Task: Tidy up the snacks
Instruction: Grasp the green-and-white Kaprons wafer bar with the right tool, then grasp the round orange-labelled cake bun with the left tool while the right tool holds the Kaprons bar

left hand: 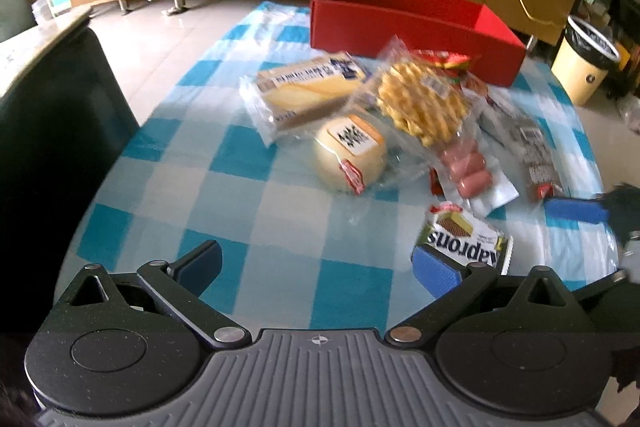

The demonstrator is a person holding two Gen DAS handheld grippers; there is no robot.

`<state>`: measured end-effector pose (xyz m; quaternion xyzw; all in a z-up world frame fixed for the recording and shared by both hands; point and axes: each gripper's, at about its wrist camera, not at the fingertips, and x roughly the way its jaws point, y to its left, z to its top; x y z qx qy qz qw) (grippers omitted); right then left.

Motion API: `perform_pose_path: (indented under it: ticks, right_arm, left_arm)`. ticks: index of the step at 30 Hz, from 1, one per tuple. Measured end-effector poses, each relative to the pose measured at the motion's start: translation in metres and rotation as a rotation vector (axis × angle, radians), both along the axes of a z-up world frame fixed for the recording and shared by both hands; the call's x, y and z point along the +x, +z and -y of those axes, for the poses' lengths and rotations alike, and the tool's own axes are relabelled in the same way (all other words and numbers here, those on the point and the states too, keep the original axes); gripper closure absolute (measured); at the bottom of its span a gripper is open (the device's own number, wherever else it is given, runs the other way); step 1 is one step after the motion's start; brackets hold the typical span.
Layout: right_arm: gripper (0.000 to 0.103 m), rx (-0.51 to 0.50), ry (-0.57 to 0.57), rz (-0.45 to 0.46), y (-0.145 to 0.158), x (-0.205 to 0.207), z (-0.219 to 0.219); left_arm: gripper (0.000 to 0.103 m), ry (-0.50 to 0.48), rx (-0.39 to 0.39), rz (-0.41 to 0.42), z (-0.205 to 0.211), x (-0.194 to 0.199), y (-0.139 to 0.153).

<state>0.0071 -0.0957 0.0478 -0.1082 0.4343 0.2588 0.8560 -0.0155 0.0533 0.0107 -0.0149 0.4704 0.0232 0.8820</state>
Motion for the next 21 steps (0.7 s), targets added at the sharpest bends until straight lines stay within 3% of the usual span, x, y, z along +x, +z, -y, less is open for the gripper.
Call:
perform_pose_path:
  ticks: [4, 6, 8, 14, 21]
  right_arm:
    - [0.019, -0.063, 0.161, -0.037, -0.01, 0.015, -0.026]
    - [0.036, -0.092, 0.2, -0.094, -0.018, 0.025, -0.035]
    - [0.037, -0.085, 0.216, -0.145, -0.024, 0.032, -0.039]
    - [0.046, -0.088, 0.21, -0.19, -0.022, 0.032, -0.034]
    - [0.046, 0.109, 0.035, -0.27, -0.022, 0.018, 0.021]
  left_arm:
    - [0.0, 0.001, -0.019, 0.008, -0.004, 0.003, 0.002]
    - [0.0, -0.002, -0.029, 0.007, -0.006, 0.005, 0.002]
    - [0.0, -0.005, -0.038, 0.008, -0.007, 0.006, 0.002]
    - [0.0, -0.049, -0.014, 0.019, 0.001, 0.013, 0.004]
    - [0.0, -0.161, 0.065, 0.061, 0.02, 0.032, 0.006]
